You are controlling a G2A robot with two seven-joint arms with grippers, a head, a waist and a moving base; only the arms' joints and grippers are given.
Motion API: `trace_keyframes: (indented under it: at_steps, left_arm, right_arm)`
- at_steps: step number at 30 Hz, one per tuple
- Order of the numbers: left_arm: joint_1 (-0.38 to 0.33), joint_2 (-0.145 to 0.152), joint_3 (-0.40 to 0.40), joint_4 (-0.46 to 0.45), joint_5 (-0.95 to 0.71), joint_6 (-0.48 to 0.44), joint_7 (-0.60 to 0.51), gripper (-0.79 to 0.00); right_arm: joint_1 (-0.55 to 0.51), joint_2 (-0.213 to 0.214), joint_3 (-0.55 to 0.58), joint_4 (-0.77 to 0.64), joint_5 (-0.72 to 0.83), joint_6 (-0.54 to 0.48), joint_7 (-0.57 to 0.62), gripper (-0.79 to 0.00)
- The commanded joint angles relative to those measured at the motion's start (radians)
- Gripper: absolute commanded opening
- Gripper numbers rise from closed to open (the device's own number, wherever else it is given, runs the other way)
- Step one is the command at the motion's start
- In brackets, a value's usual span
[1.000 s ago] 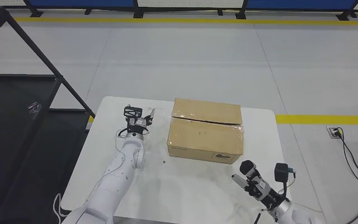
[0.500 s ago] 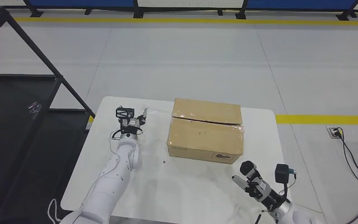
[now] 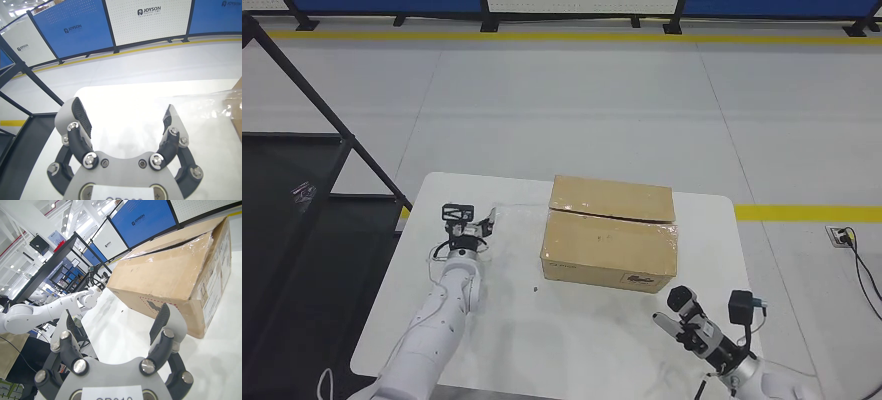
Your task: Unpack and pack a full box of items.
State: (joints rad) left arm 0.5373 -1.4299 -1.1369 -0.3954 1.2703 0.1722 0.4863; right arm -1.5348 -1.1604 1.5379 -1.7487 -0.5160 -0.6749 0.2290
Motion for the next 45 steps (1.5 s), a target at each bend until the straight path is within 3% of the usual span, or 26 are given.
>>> trace_keyframes:
  at_steps: [1, 23, 38, 45]
  left_arm:
    - [0.002, 0.003, -0.007, -0.002, -0.003, 0.002, -0.007, 0.000]
    - [0.033, 0.031, -0.096, -0.028, -0.063, 0.088, -0.033, 0.000]
    - [0.047, 0.036, -0.103, -0.042, -0.066, 0.065, -0.049, 0.000]
    - [0.075, 0.047, -0.131, -0.067, -0.068, 0.144, -0.126, 0.000]
  right_arm:
    - [0.002, 0.000, -0.003, 0.000, 0.000, 0.000, 0.001, 0.000]
    - [0.026, 0.007, -0.020, 0.008, 0.006, 0.008, 0.017, 0.000]
    - [0.047, 0.010, -0.039, 0.005, 0.004, 0.023, 0.029, 0.000]
    - [0.048, 0.013, -0.037, 0.002, 0.005, 0.025, 0.032, 0.000]
